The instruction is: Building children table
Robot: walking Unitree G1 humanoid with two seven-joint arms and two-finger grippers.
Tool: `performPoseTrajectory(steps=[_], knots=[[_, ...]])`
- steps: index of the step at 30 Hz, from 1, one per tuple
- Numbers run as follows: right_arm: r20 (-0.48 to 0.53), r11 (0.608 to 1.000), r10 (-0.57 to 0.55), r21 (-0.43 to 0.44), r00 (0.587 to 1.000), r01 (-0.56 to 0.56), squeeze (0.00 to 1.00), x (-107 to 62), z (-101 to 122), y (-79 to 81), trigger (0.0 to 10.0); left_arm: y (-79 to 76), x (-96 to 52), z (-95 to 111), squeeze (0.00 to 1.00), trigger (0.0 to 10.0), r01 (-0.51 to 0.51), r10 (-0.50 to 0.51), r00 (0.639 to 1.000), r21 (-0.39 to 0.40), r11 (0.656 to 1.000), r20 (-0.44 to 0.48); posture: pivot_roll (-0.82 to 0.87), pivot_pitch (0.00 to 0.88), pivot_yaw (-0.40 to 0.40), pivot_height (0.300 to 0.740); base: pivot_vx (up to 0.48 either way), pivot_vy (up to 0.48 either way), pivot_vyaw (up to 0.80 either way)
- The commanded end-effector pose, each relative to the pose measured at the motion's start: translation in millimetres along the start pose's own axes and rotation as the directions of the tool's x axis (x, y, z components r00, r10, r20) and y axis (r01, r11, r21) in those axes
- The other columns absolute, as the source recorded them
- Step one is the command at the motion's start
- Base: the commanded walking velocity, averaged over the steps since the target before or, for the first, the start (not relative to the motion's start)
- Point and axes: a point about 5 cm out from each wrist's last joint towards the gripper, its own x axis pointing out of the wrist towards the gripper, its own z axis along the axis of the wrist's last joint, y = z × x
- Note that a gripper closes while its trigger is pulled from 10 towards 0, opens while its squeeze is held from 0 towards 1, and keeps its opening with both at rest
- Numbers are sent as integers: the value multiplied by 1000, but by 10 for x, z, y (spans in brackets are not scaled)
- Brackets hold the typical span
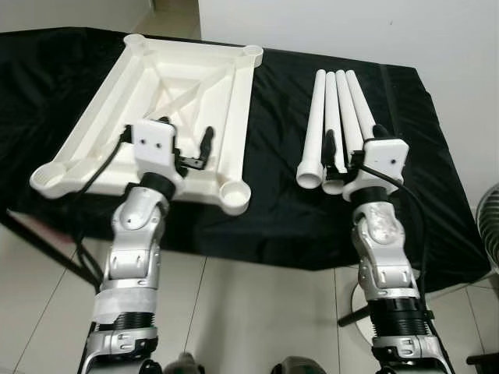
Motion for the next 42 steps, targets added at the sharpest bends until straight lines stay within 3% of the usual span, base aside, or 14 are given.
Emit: performPoseTrajectory(steps=[1, 14, 18, 20, 21, 25, 27, 32, 34, 36, 37, 42], knots=[[-9, 1000, -21, -15, 1000, 20, 0, -13, -35, -67, 10000, -31, 11, -26, 0, 10000, -53, 53, 999, -2, 999, -11, -34, 18, 5, 740, 368, 0, 0], [-17, 1000, -5, -7, 1000, 5, 0, -7, -48, -37, 10000, -87, 0, -50, 0, 10000, -38, 37, 999, -41, 998, -22, -31, 12, 3, 740, 137, 0, 0], [-66, 999, -27, 37, 997, 30, 0, 54, -80, -56, 10000, -148, 10, -55, 0, 10000, 35, -36, 998, -29, 999, -49, -27, 9, 0, 740, 0, 0, 0], [-109, 995, -74, 52, 991, 80, 0, 111, -106, -100, 10000, -219, 12, -30, 0, 10000, 121, -122, 991, -31, 992, -54, -25, 14, -2, 740, 0, 0, 0], [-140, 992, -96, 63, 985, 106, 0, 135, -128, -116, 10000, -247, 9, -12, 0, 10000, 159, -160, 986, -26, 987, -46, -26, 13, -1, 740, 0, 0, 0], [-236, 982, -187, -50, 954, 180, 0, 227, -178, -158, 10000, -350, -2, 10, 0, 10000, 286, -287, 955, -20, 958, -73, -29, 18, 6, 740, 0, 0, 0], [-262, 983, -186, -54, 947, 178, 0, 242, -191, -155, 10000, -374, -9, 16, 0, 10000, 316, -317, 945, -22, 948, -76, -31, 20, 12, 740, 0, 0, 0], [-426, 990, -131, -2, 895, 143, 0, 252, -304, -112, 10000, -448, -13, 58, 0, 10000, 354, -361, 928, -88, 931, -90, -39, 28, 22, 740, 0, 0, 0], [-439, 990, -127, 5, 890, 144, 0, 254, -309, -107, 10000, -450, -14, 61, 0, 10000, 356, -364, 927, -90, 930, -93, -39, 28, 22, 740, 0, 0, 0], [-508, 992, -121, -23, 853, 127, 0, 236, -354, -69, 10000, -505, -56, 44, 0, 10000, 390, -405, 907, -132, 911, -119, -39, 33, 23, 740, 0, 0, 0], [-546, 993, -97, 2, 832, 117, 0, 226, -368, -34, 10000, -530, -80, 44, 0, 10000, 407, -424, 896, -139, 903, -128, -36, 35, 21, 740, 0, 0, 0], [-600, 997, -42, 29, 799, 74, 0, 213, -387, 33, 10000, -566, -122, 50, 0, 10000, 438, -460, 876, -156, 885, -144, -32, 39, 15, 740, 0, 0, 0]])
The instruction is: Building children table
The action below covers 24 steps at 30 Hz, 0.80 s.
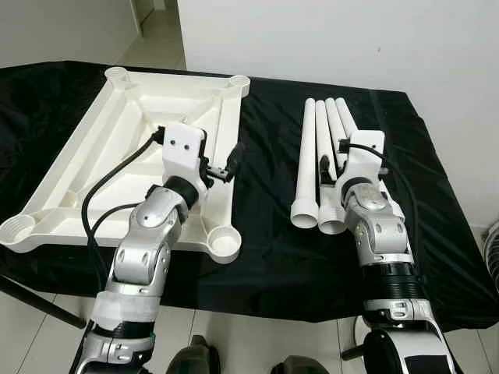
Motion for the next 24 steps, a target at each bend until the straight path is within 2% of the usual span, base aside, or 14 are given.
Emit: performPoseTrajectory(steps=[1, 9, 11, 14, 15, 16, 17, 18, 19, 21, 22, 23, 24], knots=[[-21, 999, 27, -17, 999, -27, 0, -1, 24, 44, 10000, -89, -23, 6, 0, 10000, 145, -145, 989, -10, 989, -15, -32, 39, 15, 740, 0, 0, 0], [-116, 992, 117, -42, 986, -123, 0, -17, -32, 87, 10000, -86, -46, 39, 0, 10000, 140, -140, 990, -20, 990, -22, -24, 41, 6, 740, 0, 0, 0], [-176, 991, 125, -14, 976, -130, 0, -13, -56, 58, 10000, -75, -53, 44, 0, 10000, 128, -129, 991, -21, 991, -26, -24, 40, 5, 740, 0, 0, 0], [-197, 994, 109, 6, 974, -110, 0, -3, -54, 16, 10000, -71, -60, 49, 0, 10000, 122, -122, 992, -25, 992, -28, -24, 38, 2, 740, 0, 0, 0], [-196, 995, 98, 13, 976, -98, 0, 2, -50, -2, 9333, -70, -61, 50, 0, 10000, 120, -120, 992, -26, 992, -28, -24, 38, 2, 740, 0, 0, 0], [-216, 995, 98, 27, 972, -94, 0, 8, -67, -11, 7490, -69, -61, 51, 0, 10000, 118, -118, 993, -30, 993, -27, -24, 34, 2, 740, 0, 0, 0], [-233, 996, 92, 32, 968, -87, 0, 12, -83, -20, 6863, -69, -60, 54, 0, 10000, 116, -117, 993, -32, 993, -28, -24, 32, 2, 740, 0, 0, 0], [-233, 996, 92, 32, 968, -87, 0, 12, -83, -20, 6863, -69, -60, 54, 0, 10000, 116, -117, 993, -32, 993, -28, -24, 32, 2, 740, 0, 0, 0], [-245, 996, 91, 33, 965, -85, 0, 13, -93, -23, 4824, -68, -61, 57, 0, 10000, 115, -116, 993, -34, 993, -28, -24, 32, 2, 740, 0, 0, 0], [-261, 996, 89, 35, 961, -83, 0, 14, -109, -30, 4824, -70, -61, 60, 0, 10000, 116, -117, 993, -36, 993, -29, -25, 31, 2, 740, 0, 0, 0], [-288, 996, 88, 32, 954, -82, 0, 16, -139, -41, 3922, -71, -60, 63, 0, 10000, 116, -117, 993, -37, 993, -29, -26, 31, 3, 740, 0, 0, 0], [-308, 996, 89, 30, 947, -84, 0, 16, -159, -49, 3922, -72, -59, 66, 0, 10000, 116, -117, 993, -38, 993, -29, -26, 31, 3, 740, 0, 0, 0], [-328, 996, 90, 33, 940, -84, 0, 15, -186, -56, 3020, -71, -58, 66, 0, 10000, 116, -117, 993, -37, 993, -30, -27, 31, 4, 740, 0, 0, 0]])
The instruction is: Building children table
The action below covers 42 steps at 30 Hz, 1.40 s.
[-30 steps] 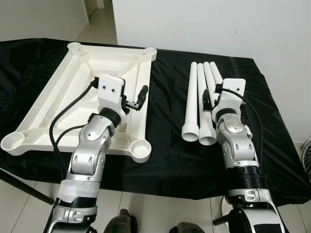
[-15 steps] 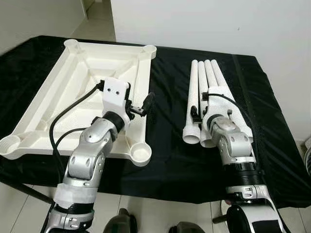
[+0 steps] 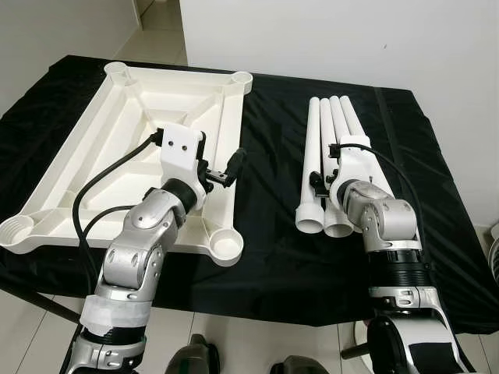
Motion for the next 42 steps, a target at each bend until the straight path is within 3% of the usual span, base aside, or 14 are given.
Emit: performPoseTrajectory(steps=[1, 5, 6, 7, 8, 15, 16, 19, 24, 25, 26, 32, 36, 42], knots=[[-103, 1000, -18, 6, 994, 19, 0, 41, -182, -52, 3020, -59, -8, 6, 0, 10000, 75, -75, 997, 4, 997, -5, -27, 31, 4, 740, 0, 0, 0], [-164, 1000, -4, 15, 986, 6, 0, 44, -259, -56, 3569, -58, -6, 12, 0, 10000, 74, -74, 997, -3, 997, -4, -28, 33, 4, 740, 0, 0, 0], [-176, 1000, 0, 17, 984, 4, 0, 45, -286, -56, 4392, -57, -6, 13, 0, 10000, 73, -73, 997, -5, 997, -4, -30, 32, 6, 740, 0, 0, 0], [-173, 1000, -9, 23, 985, 13, 0, 48, -291, -64, 6431, -55, -6, 12, 0, 10000, 72, -72, 997, -7, 997, -4, -30, 32, 6, 740, 0, 0, 0], [-172, 999, 4, 40, 985, 3, 0, 47, -286, -58, 9804, -54, -5, 11, 0, 10000, 70, -70, 998, -6, 998, -4, -30, 33, 6, 740, 0, 0, 0], [-143, 999, 48, 30, 988, -44, 4, 37, -233, -6, 10000, -67, -7, 9, 0, 10000, 72, -72, 997, -11, 997, -4, -31, 32, 6, 740, 0, 0, 0], [-120, 997, 76, 10, 990, -75, 1000, 27, -221, 31, 10000, -68, -9, 10, 0, 10000, 72, -72, 997, -15, 997, -3, -30, 32, 5, 740, 0, 0, 0], [-95, 994, 103, -29, 990, -106, 1000, 14, -209, 62, 10000, -69, -12, 13, 0, 10000, 71, -71, 997, -19, 997, -1, -30, 31, 5, 740, 0, 0, 0], [-102, 997, 73, 44, 992, -69, 1000, -6, -205, 105, 10000, -86, -18, 8, 0, 10000, 77, -77, 997, -16, 997, -5, -30, 31, 5, 740, 0, 0, 0], [-114, 996, 82, 46, 990, -77, 243, -4, -227, 116, 10000, -89, -20, 7, 0, 10000, 79, -79, 997, -16, 997, -6, -30, 31, 6, 740, 0, 0, 0], [-124, 995, 91, 43, 988, -86, 0, -3, -250, 124, 10000, -91, -21, 7, 0, 10000, 80, -81, 997, -17, 997, -6, -30, 31, 6, 740, 0, 0, 0], [-209, 976, 193, 139, 959, -166, 0, -19, -357, 222, 10000, -92, -18, 14, 0, 10000, 83, -83, 997, -20, 996, -4, -30, 28, 4, 740, 0, 0, 0], [-214, 976, 194, 143, 957, -166, 0, -19, -363, 226, 10000, -93, -19, 15, 0, 10000, 83, -83, 997, -20, 996, -4, -30, 28, 4, 740, 0, 0, 0], [-352, 971, 207, 188, 913, -147, 0, 12, -571, 291, 10000, -101, -18, 11, 0, 10000, 85, -85, 996, -16, 996, -4, -25, 16, -2, 740, 0, 0, 0]])
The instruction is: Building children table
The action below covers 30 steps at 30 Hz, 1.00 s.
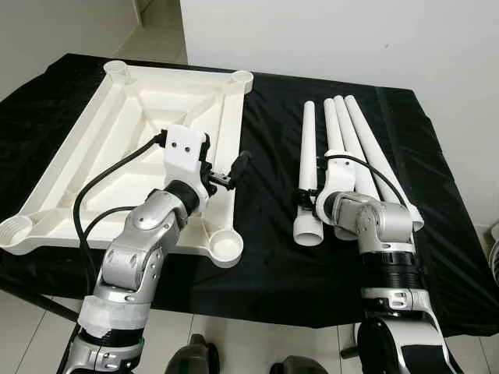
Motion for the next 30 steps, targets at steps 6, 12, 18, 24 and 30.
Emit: performPoseTrajectory(steps=[6, 12, 18, 24, 30], knots=[[-258, 994, -21, 103, 966, 49, 0, 127, -418, -91, 0, -38, -13, 1, 0, 10000, 37, -37, 999, 5, 999, -1, -23, 14, -4, 740, 0, 0, 0], [-226, 998, 27, 68, 974, -12, 0, 103, -372, -43, 0, -37, -9, 11, 0, 10000, 40, -40, 999, 2, 999, 4, -25, 4, -8, 740, 0, 0, 0], [-29, 999, 41, 30, 999, -40, 0, 49, -159, 23, 0, -34, 2, 17, 0, 10000, 52, -52, 999, -17, 999, 7, -25, 6, -9, 740, 0, 0, 0], [280, 1000, -12, 30, 960, 4, 0, -53, 67, -76, 10000, -93, 12, 1, 0, 10000, 152, -152, 988, 17, 988, 3, -22, 15, -10, 740, 0, 0, 0], [421, 989, 103, 52, 901, -137, 0, -156, 154, -63, 10000, -168, 29, -13, 0, 10000, 267, -267, 963, -12, 964, -22, -23, 24, -8, 740, 0, 0, 0]])
